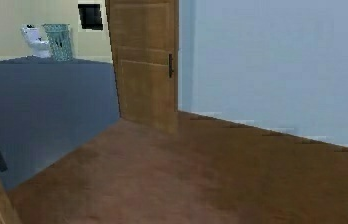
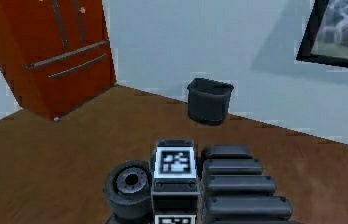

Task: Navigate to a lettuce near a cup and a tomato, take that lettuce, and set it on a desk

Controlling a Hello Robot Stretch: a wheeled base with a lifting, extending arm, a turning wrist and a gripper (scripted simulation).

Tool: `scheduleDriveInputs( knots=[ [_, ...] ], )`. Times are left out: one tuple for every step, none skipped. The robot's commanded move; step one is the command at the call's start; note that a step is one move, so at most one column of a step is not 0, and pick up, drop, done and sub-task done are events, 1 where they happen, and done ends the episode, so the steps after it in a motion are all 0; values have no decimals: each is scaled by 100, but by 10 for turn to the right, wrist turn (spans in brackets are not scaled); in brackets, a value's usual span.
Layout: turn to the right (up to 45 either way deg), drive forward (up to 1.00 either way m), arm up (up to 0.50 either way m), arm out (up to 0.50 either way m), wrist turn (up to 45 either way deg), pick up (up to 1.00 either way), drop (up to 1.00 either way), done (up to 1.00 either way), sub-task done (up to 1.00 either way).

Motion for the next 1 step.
scheduleDriveInputs(
  knots=[
    [-30,0,0,0,0,0,0,0,0]
  ],
)
